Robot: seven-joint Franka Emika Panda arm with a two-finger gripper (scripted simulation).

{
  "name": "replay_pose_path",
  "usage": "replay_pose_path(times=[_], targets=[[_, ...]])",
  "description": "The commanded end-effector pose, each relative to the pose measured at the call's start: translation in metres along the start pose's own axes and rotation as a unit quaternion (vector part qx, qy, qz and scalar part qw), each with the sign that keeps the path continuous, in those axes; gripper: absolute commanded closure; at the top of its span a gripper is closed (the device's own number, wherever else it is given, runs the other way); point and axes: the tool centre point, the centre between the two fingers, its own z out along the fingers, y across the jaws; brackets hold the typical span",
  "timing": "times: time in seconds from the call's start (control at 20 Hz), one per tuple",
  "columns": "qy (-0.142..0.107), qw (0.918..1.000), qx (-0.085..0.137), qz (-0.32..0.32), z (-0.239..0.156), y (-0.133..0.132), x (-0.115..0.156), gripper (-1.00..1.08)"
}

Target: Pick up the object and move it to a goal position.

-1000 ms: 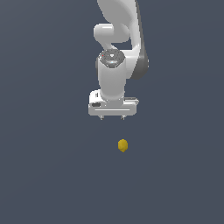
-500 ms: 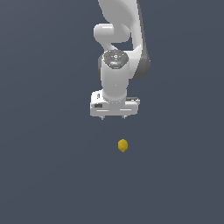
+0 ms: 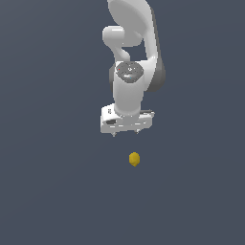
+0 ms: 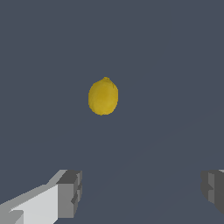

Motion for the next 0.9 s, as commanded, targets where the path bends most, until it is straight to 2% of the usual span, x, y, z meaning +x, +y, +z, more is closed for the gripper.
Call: replay_pose_path(times=[0.0, 0.35, 0.85], targets=[[0.001, 0.9997, -0.001, -0.024, 0.006, -0.003, 0.006, -0.92], [0.004, 0.9928, -0.002, -0.119, 0.030, -0.013, 0.031, -0.92], [0.011, 0.9695, -0.001, -0.245, 0.066, -0.029, 0.060, -0.92]])
